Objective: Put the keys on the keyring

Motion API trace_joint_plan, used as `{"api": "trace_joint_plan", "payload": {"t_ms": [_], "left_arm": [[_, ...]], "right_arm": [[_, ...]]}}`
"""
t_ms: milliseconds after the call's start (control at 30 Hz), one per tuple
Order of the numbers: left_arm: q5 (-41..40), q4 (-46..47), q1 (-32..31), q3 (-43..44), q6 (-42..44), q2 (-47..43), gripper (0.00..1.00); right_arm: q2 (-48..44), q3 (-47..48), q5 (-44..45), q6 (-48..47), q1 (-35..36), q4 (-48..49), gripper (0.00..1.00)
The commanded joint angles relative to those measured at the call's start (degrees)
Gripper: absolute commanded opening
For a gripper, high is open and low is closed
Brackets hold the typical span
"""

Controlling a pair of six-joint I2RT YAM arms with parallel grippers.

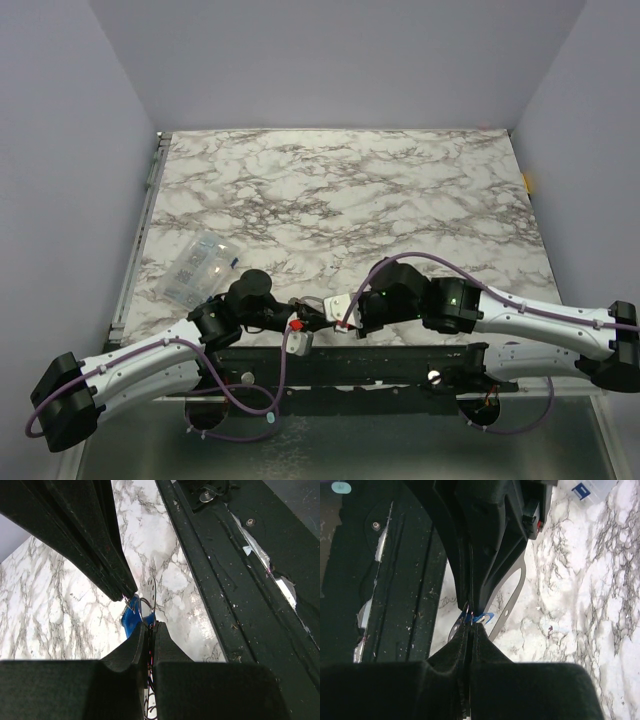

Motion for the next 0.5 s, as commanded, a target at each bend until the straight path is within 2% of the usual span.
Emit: {"api": "trace_joint_plan", "payload": {"t_ms": [0, 467], "left_arm": [[0.7, 0.1, -0.4, 1.8, 1.1, 0.1, 0.0], [0.6, -0.4, -0.5, 1.8, 1.8, -0.1, 0.0]], "right_arm": [[0.8, 2.5, -2.1, -1.2, 0.7, -1.8, 0.01], [2.2, 2.4, -1.4, -2.2, 0.9, -1.6, 0.01]]}}
